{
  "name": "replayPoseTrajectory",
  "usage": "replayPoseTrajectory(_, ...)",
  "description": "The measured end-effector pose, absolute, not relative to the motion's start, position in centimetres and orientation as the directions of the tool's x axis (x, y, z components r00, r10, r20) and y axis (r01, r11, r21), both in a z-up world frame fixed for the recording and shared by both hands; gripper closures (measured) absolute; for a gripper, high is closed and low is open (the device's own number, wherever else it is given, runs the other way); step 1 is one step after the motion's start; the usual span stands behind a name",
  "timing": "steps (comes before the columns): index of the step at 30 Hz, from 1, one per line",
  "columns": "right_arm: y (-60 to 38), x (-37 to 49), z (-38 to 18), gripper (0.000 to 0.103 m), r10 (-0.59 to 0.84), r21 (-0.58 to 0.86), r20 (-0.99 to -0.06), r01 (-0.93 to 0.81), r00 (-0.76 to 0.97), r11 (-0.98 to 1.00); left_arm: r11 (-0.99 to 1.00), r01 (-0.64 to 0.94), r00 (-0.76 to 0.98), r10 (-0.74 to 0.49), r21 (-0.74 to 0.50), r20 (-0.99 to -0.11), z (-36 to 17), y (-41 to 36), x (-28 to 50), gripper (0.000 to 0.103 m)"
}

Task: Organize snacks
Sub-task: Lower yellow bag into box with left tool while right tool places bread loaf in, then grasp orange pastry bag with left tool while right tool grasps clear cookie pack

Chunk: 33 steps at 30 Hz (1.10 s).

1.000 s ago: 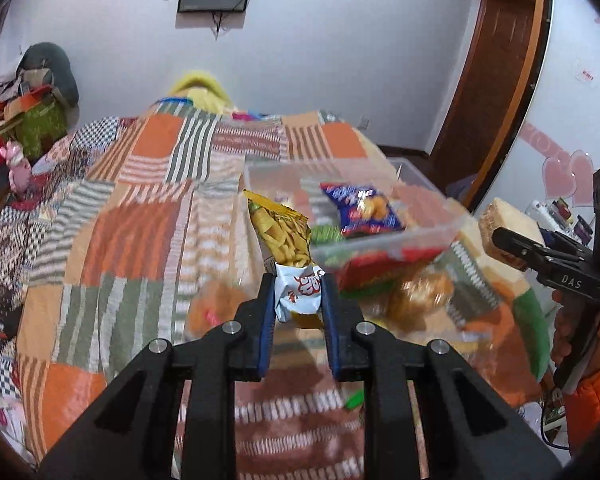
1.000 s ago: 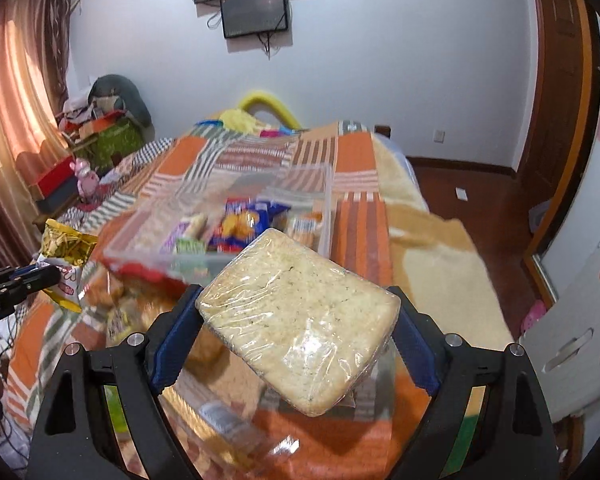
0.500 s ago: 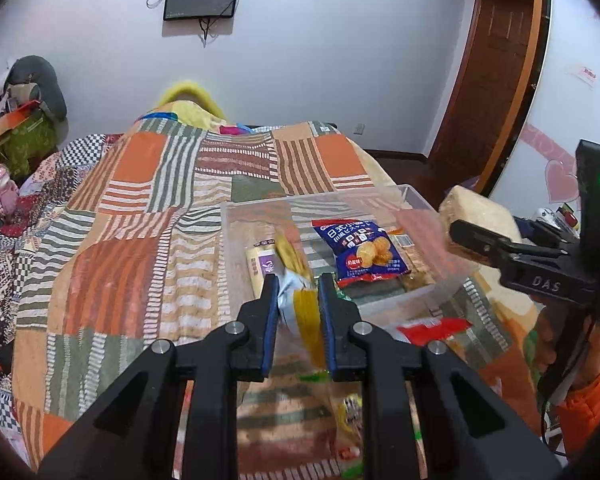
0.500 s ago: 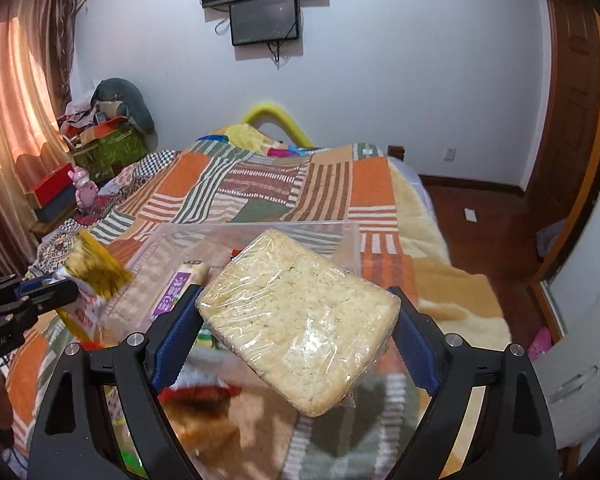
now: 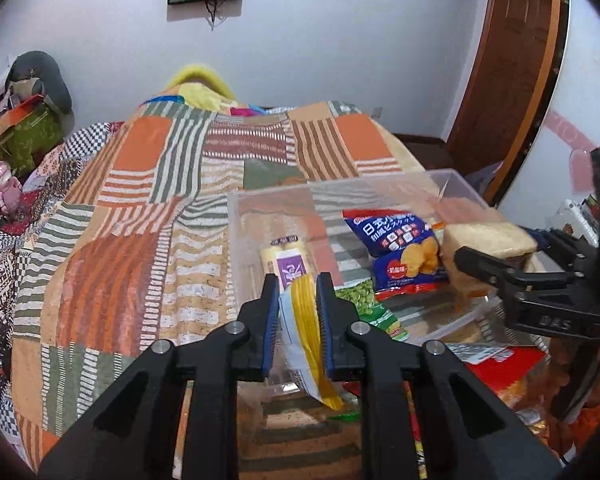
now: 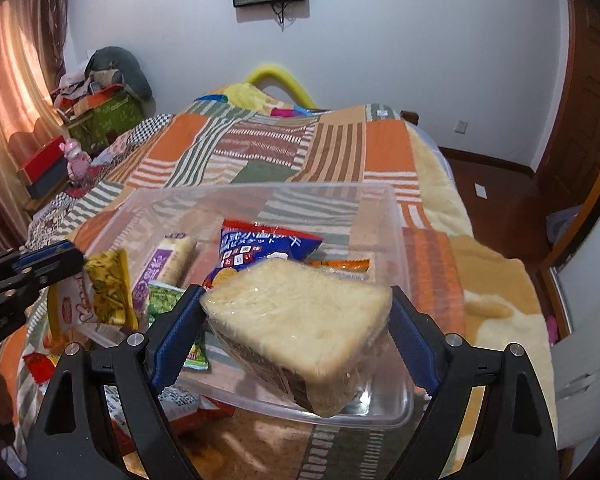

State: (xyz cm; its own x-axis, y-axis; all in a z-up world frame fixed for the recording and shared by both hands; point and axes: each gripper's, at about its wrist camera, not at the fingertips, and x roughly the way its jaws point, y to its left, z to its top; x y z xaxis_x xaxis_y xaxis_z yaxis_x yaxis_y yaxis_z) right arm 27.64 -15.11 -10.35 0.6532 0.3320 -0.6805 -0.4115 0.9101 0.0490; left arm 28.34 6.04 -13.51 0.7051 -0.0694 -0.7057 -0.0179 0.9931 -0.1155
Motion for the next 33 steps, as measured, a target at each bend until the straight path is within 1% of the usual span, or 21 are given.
replayPoseTrajectory(1,-15.2,27.4,-10.3,0.016,0.33,0.043,-0.679,-0.413,0.656,0.91,0.993,-0.019,0.696,-0.068,-0.113,-0.715,-13.9,6.0,28.6,0.085)
replayPoseTrajectory(2,-15.2,27.4,-10.2,0.016,0.328,0.039,-0.678,-0.414,0.658,0.91,0.994,-0.02,0.691,-0.065,-0.109,-0.72,-14.1,6.0,28.7,0.081)
replayPoseTrajectory(6,-15.8,26.9,-9.4,0.016,0.332,0.034,-0.672,-0.42,0.662,0.907,0.992,-0.011,0.667,-0.084,-0.122,-0.74,-14.3,6.2,28.8,0.071)
replayPoseTrajectory(8,-16.0,26.6,-9.0,0.016,0.33,0.025,-0.662,-0.42,0.673,0.907,0.992,-0.016,0.675,-0.085,-0.129,-0.733,-13.9,6.4,28.4,0.061)
replayPoseTrajectory(11,-16.4,25.9,-8.2,0.016,0.332,0.012,-0.646,-0.426,0.687,0.905,0.992,-0.017,0.699,-0.081,-0.129,-0.71,-12.8,6.8,27.3,0.054)
replayPoseTrajectory(17,-16.9,24.2,-7.0,0.016,0.354,0.015,-0.614,-0.438,0.705,0.899,0.996,-0.009,0.728,-0.054,-0.088,-0.683,-10.8,7.6,24.7,0.043)
replayPoseTrajectory(20,-17.1,23.3,-6.7,0.016,0.367,0.022,-0.599,-0.444,0.711,0.896,0.996,-0.021,0.722,-0.042,-0.083,-0.691,-10.8,8.4,23.4,0.042)
replayPoseTrajectory(25,-16.6,21.2,-6.5,0.016,0.382,0.013,-0.572,-0.457,0.726,0.889,0.994,-0.058,0.693,-0.026,-0.092,-0.72,-12.3,9.8,21.7,0.039)
replayPoseTrajectory(33,-15.5,19.8,-8.1,0.015,0.427,0.075,-0.592,-0.481,0.683,0.873,0.989,-0.106,0.622,-0.018,-0.107,-0.783,-16.1,11.9,21.1,0.038)
